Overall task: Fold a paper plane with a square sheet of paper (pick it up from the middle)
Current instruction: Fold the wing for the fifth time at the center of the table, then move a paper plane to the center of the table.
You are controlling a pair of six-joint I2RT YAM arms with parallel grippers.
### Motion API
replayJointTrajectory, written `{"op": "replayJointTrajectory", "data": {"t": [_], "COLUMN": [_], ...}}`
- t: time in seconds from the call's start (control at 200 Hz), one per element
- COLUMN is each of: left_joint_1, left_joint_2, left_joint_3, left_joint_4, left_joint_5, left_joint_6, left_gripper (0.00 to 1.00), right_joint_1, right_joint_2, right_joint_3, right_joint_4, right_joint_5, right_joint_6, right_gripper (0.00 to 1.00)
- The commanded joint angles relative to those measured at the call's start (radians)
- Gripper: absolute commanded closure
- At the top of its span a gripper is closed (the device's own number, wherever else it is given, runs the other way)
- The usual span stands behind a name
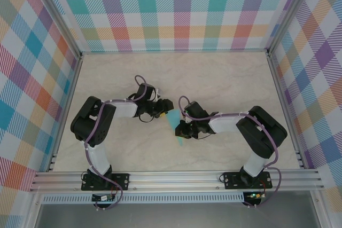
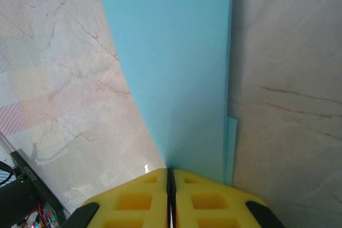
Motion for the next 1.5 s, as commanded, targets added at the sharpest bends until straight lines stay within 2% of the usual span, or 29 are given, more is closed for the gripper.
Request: {"op": "replayJointTrajectory", "data": {"t": [0.0,0.185,0.355,0.465,0.535,0.615,0.765,0.89,1.075,1.355,1.44,1.5], "left_joint_1": [0.062,0.088,0.084,0.053,0.015,-0.031,-0.133,-0.227,-0.314,-0.319,-0.320,-0.320], "left_joint_2": [0.023,0.004,-0.119,-0.238,-0.315,-0.359,-0.402,-0.351,-0.187,-0.103,-0.082,-0.074], "left_joint_3": [0.046,0.130,0.125,0.084,0.058,0.057,0.039,0.084,0.233,0.305,0.318,0.317], "left_joint_4": [-0.092,-0.189,-0.250,-0.327,-0.403,-0.529,-0.598,-0.624,-0.748,-0.756,-0.771,-0.781], "left_joint_5": [-0.034,-0.014,-0.020,-0.092,-0.192,-0.288,-0.404,-0.460,-0.548,-0.541,-0.538,-0.539], "left_joint_6": [0.073,0.113,0.094,0.074,0.039,0.000,-0.078,-0.120,-0.130,-0.139,-0.133,-0.129], "left_gripper": [0.45,0.44,0.44,0.44,0.44,0.42,0.39,0.35,0.32,0.27,0.28,0.33], "right_joint_1": [0.010,0.010,0.010,0.010,0.010,0.010,-0.013,-0.076,-0.122,-0.121,-0.121,-0.121], "right_joint_2": [0.053,0.057,0.051,0.021,-0.031,-0.125,-0.313,-0.445,-0.557,-0.497,-0.461,-0.428], "right_joint_3": [-0.042,-0.033,-0.014,-0.005,0.000,0.008,-0.018,-0.116,-0.223,-0.215,-0.202,-0.186], "right_joint_4": [-0.161,-0.132,-0.101,-0.037,-0.019,-0.061,-0.231,-0.288,-0.242,-0.171,-0.142,-0.138], "right_joint_5": [-0.020,-0.036,-0.042,-0.065,-0.057,0.014,0.221,0.295,0.261,0.171,0.131,0.113], "right_joint_6": [-0.014,0.004,0.024,0.050,0.056,0.047,0.035,0.075,0.081,0.054,0.043,0.037], "right_gripper": [0.89,0.89,0.86,0.84,0.82,0.76,0.70,0.60,0.52,0.46,0.44,0.44]}}
